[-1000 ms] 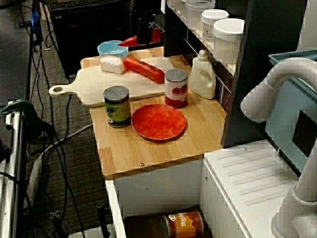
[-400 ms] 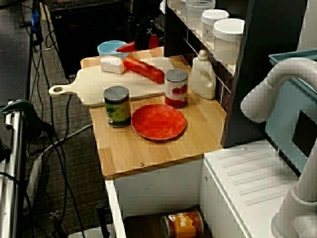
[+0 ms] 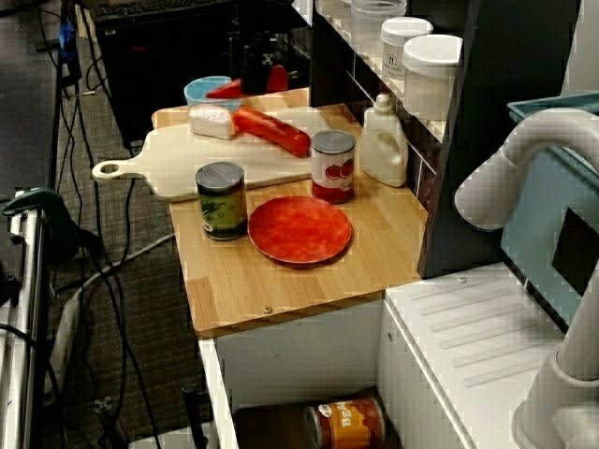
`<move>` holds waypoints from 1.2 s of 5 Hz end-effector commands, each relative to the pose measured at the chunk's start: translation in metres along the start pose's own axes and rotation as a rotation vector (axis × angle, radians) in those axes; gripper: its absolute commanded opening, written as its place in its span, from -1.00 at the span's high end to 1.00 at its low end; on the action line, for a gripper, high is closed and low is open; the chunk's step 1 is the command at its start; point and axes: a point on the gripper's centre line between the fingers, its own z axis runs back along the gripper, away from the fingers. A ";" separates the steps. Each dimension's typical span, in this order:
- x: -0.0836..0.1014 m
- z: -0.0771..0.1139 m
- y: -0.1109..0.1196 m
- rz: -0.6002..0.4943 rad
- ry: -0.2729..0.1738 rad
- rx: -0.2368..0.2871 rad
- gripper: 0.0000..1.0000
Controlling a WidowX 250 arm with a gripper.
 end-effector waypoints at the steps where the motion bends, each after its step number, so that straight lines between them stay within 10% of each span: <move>1: -0.013 0.030 -0.008 -0.039 -0.086 0.023 1.00; 6: -0.069 0.028 -0.029 -0.162 -0.124 0.062 1.00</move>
